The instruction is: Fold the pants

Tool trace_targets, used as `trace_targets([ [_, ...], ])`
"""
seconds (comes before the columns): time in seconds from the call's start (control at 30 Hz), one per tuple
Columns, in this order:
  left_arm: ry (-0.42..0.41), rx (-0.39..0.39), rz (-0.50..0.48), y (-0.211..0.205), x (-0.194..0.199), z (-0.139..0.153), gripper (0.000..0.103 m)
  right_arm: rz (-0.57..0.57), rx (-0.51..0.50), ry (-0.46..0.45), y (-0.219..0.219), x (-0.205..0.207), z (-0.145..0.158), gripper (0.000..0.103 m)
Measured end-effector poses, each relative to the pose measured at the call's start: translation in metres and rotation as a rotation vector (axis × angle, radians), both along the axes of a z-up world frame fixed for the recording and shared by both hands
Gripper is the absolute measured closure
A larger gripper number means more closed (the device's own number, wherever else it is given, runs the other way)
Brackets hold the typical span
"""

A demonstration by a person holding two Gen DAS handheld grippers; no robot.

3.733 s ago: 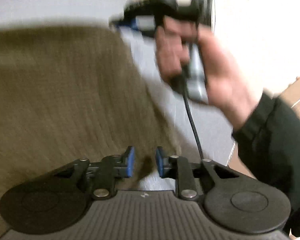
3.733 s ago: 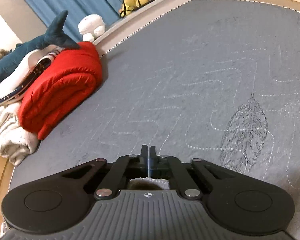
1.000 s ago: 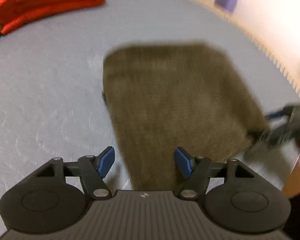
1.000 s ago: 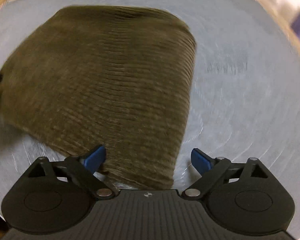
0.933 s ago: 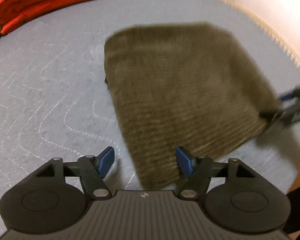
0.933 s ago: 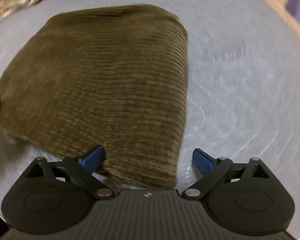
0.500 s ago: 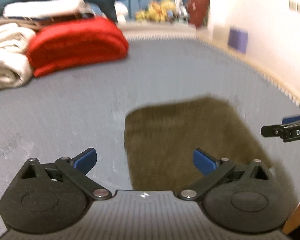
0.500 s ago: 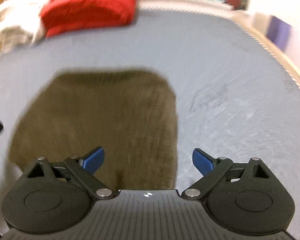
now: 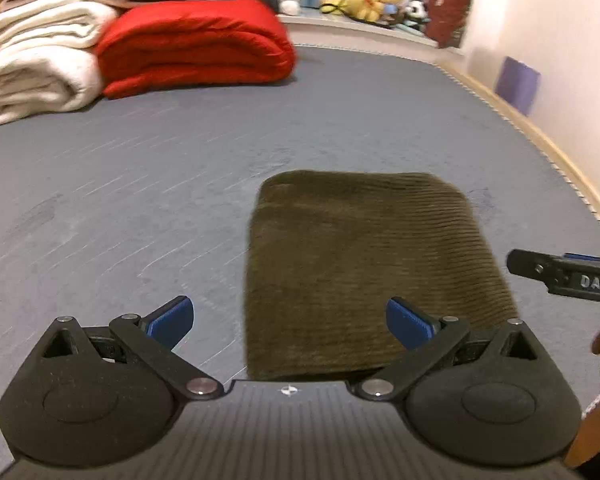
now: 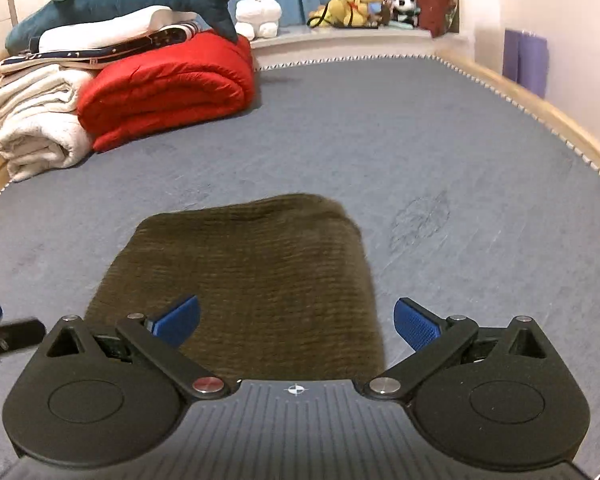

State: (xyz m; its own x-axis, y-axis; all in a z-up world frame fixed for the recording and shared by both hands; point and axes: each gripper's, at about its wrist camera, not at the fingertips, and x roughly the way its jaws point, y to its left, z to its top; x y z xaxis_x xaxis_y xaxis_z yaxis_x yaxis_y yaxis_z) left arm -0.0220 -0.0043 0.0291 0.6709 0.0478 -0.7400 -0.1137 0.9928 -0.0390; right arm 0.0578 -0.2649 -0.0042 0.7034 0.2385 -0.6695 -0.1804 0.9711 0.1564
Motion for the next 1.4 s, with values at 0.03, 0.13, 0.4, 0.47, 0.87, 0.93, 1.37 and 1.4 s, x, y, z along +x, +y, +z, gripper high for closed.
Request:
trace_targets([
  [0.03, -0.017, -0.002, 0.005, 0.001, -0.004, -0.007, 0.000, 0.008, -0.010, 0.003, 0.003, -0.002, -0.001, 0.001],
  [0.13, 0.106, -0.022, 0.045, 0.002, 0.001, -0.032, 0.000, 0.064, -0.054, 0.025, 0.017, -0.011, -0.011, 0.001],
  [0.4, 0.102, -0.040, -0.004, -0.005, 0.009, -0.040, 0.000, 0.170, -0.074, 0.029, 0.041, -0.040, -0.010, 0.001],
  [0.47, 0.117, -0.060, -0.006, -0.005, 0.010, -0.042, 0.000, 0.182, -0.070, 0.014, 0.043, -0.043, -0.005, 0.001],
  [0.87, 0.101, -0.042, -0.044, -0.011, 0.007, -0.046, 0.000, 0.188, -0.076, 0.033, 0.044, -0.041, -0.010, 0.001],
  [0.93, 0.098, -0.039, -0.045, -0.012, 0.006, -0.045, 0.000, 0.185, -0.081, 0.030, 0.045, -0.042, -0.010, 0.001],
  [1.37, 0.101, -0.041, -0.048, -0.014, 0.005, -0.045, 0.000, 0.168, -0.079, 0.038, 0.042, -0.041, -0.010, 0.001],
  [1.4, 0.101, -0.041, -0.048, -0.015, 0.005, -0.045, 0.000, 0.171, -0.078, 0.037, 0.043, -0.041, -0.010, 0.001],
])
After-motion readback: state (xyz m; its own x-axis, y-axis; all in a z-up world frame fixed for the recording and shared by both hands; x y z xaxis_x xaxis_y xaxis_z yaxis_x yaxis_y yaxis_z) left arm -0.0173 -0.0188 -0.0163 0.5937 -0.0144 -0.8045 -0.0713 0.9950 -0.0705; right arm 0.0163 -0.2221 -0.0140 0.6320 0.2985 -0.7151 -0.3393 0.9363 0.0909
